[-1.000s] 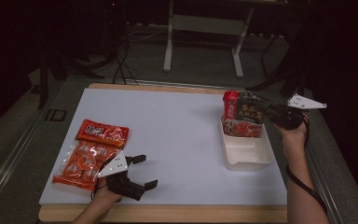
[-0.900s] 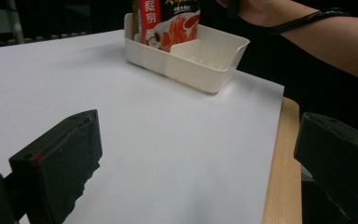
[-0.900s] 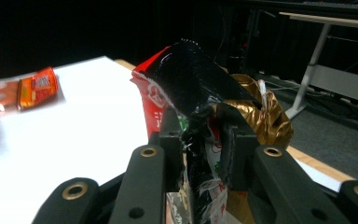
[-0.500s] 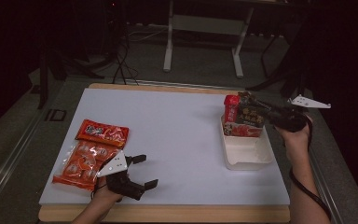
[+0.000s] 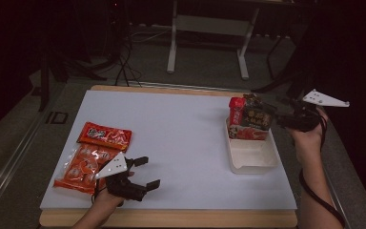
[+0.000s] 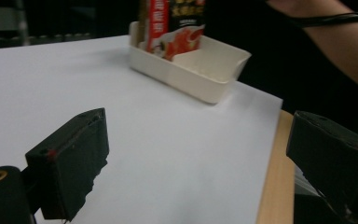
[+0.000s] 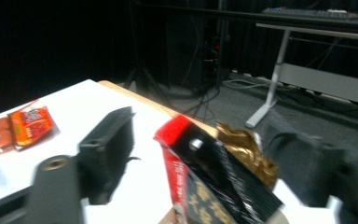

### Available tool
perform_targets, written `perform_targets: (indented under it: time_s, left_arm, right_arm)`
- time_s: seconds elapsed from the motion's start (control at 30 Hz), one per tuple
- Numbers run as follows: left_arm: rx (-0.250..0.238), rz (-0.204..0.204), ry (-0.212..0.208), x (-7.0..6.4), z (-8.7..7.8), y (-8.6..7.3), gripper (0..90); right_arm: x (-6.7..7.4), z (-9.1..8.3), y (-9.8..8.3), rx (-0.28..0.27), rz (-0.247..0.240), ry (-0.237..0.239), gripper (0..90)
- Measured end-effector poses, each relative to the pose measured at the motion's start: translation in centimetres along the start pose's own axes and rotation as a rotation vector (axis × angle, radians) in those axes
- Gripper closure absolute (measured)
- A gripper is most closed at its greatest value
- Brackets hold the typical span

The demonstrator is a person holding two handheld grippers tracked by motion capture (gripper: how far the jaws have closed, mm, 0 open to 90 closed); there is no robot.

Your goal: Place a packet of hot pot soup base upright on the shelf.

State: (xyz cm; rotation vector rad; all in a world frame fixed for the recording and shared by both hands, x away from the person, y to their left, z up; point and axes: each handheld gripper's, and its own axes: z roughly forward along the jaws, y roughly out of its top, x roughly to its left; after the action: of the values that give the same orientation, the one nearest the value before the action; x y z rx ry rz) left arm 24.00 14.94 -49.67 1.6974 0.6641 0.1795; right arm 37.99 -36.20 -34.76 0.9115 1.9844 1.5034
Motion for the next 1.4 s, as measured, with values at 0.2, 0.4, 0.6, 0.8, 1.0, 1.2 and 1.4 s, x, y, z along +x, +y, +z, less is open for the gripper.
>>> perform_targets:
  time_s: [0.2,0.4,0.6,0.8,1.0,1.2,1.4]
  left_arm:
    - [0.139,-0.052,-0.039,0.1,-0.4,0.8,4.1]
    - [0.15,-0.019,-0.036,-0.1,-0.8,1.1,2.9]
    - [0.143,-0.001,-0.006,0.1,-1.7,1.4,2.9]
    - [0.119,0.025,0.047,0.5,-3.4,2.3,3.0]
    - [0.113,0.041,0.093,1.1,-5.2,2.9,3.7]
    - [0.117,0.056,0.167,1.9,-7.5,2.9,9.7]
    - [0.12,0.025,0.226,3.2,-9.7,2.4,16.0]
  right_arm:
    - [2.7,-0.2,0.7,-0.056,-0.008,0.059,12.3]
    - [5.4,0.4,0.2,-0.039,-0.062,0.096,12.4]
    - [6.8,1.1,-1.1,-0.034,-0.029,0.169,15.1]
    - [8.5,0.9,-2.6,-0.055,-0.046,0.179,15.6]
    - [10.2,0.3,-3.6,-0.024,-0.043,0.181,13.4]
    - [11.9,-0.6,-4.7,-0.019,-0.03,0.259,13.6]
    - [13.0,-0.9,-5.7,-0.017,-0.022,0.289,13.6]
